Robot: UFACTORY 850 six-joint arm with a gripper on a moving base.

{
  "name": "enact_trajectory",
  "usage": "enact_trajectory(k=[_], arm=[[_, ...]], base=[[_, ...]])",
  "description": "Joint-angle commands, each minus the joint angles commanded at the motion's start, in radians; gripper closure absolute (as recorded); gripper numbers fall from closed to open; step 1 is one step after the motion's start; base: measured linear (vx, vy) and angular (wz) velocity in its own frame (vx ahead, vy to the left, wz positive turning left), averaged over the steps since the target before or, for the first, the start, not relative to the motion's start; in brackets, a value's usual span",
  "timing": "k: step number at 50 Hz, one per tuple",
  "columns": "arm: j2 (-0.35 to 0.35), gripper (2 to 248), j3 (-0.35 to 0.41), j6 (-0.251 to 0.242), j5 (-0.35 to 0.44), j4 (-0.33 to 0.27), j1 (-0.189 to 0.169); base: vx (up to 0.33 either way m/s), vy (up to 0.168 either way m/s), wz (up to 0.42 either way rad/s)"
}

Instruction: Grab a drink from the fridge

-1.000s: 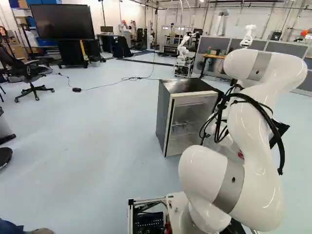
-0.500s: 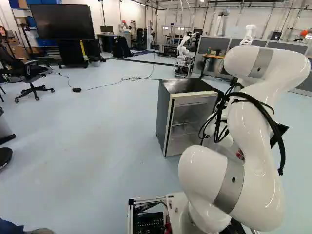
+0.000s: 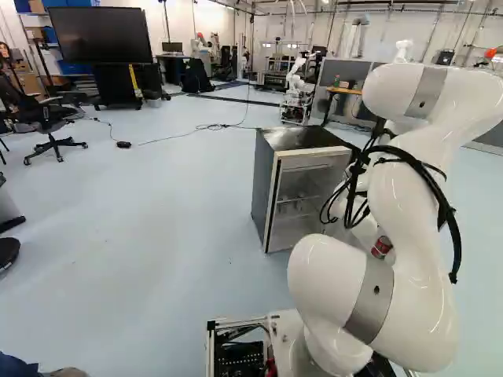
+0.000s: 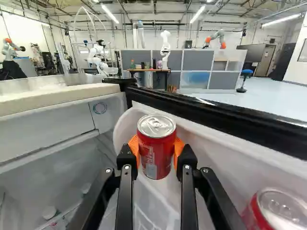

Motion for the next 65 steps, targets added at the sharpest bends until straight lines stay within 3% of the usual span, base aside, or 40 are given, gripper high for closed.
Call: enact_trajectory(k=[30, 65], arm=[[0.141, 159, 0.118, 0.0, 0.0, 0.0, 0.018], [0.348, 159, 0.3, 0.0, 0.0, 0.0, 0.087]], base=[[0.0, 0.0, 0.0], [0.0, 0.0, 0.0]])
